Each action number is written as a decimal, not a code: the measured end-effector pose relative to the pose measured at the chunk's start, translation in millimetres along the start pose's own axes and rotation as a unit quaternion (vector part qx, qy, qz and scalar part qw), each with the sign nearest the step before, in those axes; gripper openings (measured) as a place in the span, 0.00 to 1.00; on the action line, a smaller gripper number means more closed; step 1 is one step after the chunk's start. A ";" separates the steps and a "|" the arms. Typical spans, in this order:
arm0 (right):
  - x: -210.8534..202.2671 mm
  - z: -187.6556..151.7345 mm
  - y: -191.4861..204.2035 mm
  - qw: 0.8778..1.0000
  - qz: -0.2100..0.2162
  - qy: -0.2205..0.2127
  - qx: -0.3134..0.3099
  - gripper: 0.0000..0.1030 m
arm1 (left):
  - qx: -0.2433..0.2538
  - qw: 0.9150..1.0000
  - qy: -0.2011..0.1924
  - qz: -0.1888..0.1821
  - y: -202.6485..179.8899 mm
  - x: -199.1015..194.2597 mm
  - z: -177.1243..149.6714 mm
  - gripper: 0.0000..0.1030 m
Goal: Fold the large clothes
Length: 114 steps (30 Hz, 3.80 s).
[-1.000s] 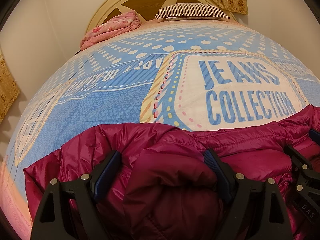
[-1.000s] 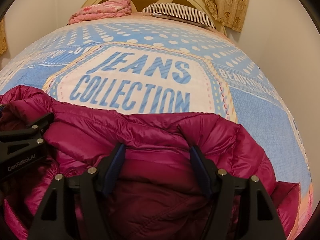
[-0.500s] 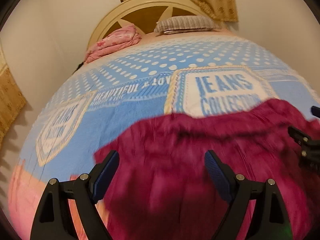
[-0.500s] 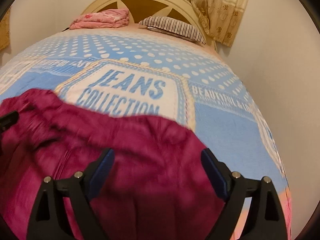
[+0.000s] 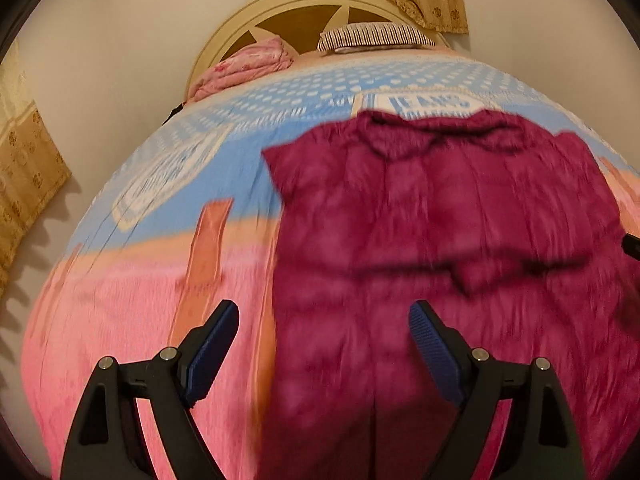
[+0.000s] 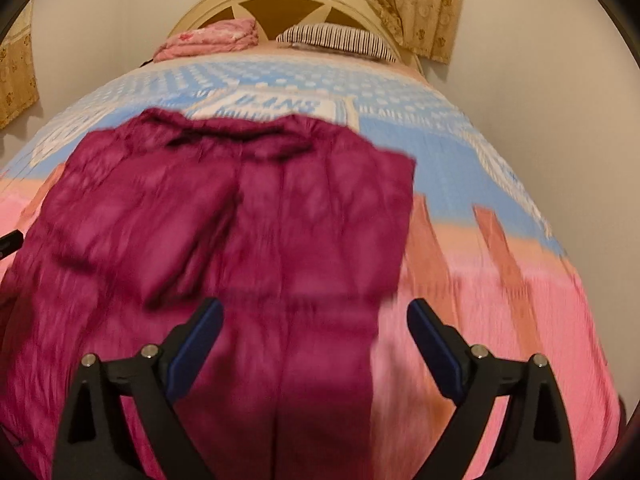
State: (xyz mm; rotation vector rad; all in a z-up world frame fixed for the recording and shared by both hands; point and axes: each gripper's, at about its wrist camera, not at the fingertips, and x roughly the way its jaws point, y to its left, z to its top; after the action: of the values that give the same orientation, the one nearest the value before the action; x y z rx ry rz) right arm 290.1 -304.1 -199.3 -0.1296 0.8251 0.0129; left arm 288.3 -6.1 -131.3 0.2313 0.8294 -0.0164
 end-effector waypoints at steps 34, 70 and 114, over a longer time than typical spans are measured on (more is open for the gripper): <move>-96.5 -179.3 -3.5 0.998 0.037 0.026 0.040 0.53 | -0.018 0.998 -0.001 -0.052 15.1 -92.9 -177.1 0.78; -221.2 -88.0 -26.1 0.967 0.070 -0.236 0.073 0.08 | -0.041 0.978 -0.191 -0.069 65.5 -198.2 -64.2 0.04; 23.3 61.5 -54.4 0.984 -0.038 -0.110 0.137 0.57 | -0.129 0.956 -0.136 0.226 54.0 39.9 87.3 0.95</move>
State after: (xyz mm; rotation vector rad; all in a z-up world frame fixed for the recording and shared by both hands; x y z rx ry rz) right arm 354.3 -351.5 -169.2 0.1000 0.5940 -0.1559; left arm 384.6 31.3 -93.0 0.1626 0.4822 0.4782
